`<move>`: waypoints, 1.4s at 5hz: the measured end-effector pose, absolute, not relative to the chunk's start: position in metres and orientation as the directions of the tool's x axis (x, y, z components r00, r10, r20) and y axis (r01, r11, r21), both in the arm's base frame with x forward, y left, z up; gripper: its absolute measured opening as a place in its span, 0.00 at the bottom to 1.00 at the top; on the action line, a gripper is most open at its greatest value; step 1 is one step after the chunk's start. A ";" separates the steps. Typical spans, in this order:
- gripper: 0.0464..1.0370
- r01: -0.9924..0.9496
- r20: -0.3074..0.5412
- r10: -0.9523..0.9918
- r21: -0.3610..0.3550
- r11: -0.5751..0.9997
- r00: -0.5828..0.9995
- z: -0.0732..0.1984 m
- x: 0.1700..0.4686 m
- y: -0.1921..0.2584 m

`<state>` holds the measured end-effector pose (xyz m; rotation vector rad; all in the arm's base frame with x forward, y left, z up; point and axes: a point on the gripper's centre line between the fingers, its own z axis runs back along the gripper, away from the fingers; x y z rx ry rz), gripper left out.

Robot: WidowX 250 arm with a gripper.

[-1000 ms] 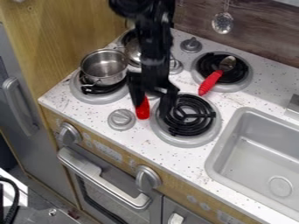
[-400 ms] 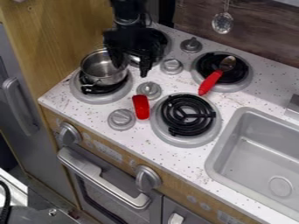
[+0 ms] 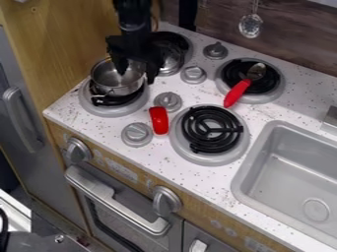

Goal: Moves the silver pot to the bottom right burner

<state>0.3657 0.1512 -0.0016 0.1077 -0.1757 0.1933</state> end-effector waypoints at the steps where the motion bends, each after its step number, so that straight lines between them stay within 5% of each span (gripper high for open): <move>1: 0.96 -0.213 0.162 0.198 0.086 0.973 0.967 -0.019 0.378 0.158; 2: 0.91 -0.220 0.146 0.206 0.084 0.972 0.968 -0.031 0.385 0.161; 5: 0.10 -0.204 0.136 0.190 0.097 0.974 0.972 -0.034 0.388 0.164; 7: 0.02 -0.148 0.147 0.130 0.117 0.982 0.981 -0.025 0.395 0.158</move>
